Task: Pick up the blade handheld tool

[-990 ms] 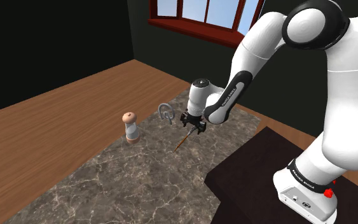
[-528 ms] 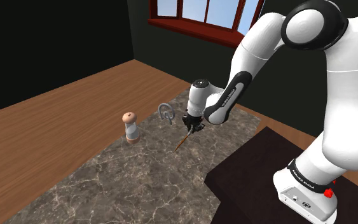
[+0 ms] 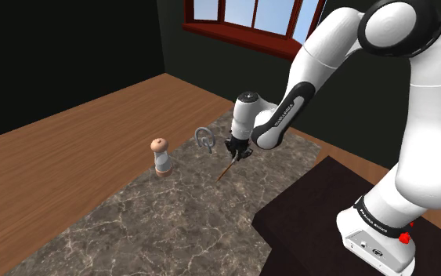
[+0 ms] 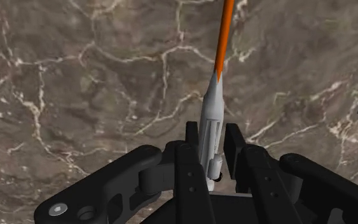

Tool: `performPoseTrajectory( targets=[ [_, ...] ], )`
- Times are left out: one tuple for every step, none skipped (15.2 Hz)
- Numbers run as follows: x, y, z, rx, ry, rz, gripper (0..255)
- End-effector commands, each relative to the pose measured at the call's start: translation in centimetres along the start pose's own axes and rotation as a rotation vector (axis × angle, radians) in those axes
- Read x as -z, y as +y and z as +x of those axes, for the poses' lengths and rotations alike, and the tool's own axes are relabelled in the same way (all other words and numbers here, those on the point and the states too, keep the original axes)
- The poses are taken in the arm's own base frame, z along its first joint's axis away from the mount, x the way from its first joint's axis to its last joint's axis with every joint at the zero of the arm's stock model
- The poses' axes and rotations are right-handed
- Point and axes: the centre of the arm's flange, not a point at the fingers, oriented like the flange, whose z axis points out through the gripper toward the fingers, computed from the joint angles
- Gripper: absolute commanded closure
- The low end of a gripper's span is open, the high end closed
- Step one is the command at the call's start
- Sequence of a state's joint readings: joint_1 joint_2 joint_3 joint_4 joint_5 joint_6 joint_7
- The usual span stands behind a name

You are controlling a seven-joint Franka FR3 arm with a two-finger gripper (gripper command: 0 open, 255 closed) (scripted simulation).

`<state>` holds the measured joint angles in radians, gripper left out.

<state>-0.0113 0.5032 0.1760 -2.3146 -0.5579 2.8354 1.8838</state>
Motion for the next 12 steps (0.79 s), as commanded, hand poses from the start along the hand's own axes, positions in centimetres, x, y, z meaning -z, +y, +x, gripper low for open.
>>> performPoseTrajectory(
  targets=[
    [0.9,0.0,0.1,0.0,0.0,0.0,255],
    [1.5,0.0,0.1,0.0,0.0,0.0,255],
    [2.0,-0.1,0.2,0.0,0.0,0.0,255],
    [2.5,-0.1,0.2,0.0,0.0,0.0,255],
    [3.0,-0.1,0.3,0.0,0.0,0.0,255],
    [3.6,-0.1,0.3,0.0,0.0,0.0,255],
    [4.1,-0.2,0.4,0.0,0.0,0.0,255],
    [4.6,-0.2,0.4,0.0,0.0,0.0,255],
    [5.1,-0.2,0.5,0.0,0.0,0.0,255],
    [5.7,-0.2,0.5,0.0,0.0,0.0,255],
    [5.8,-0.2,0.5,0.0,0.0,0.0,255],
    [5.8,-0.2,0.5,0.0,0.0,0.0,255]
  ],
)
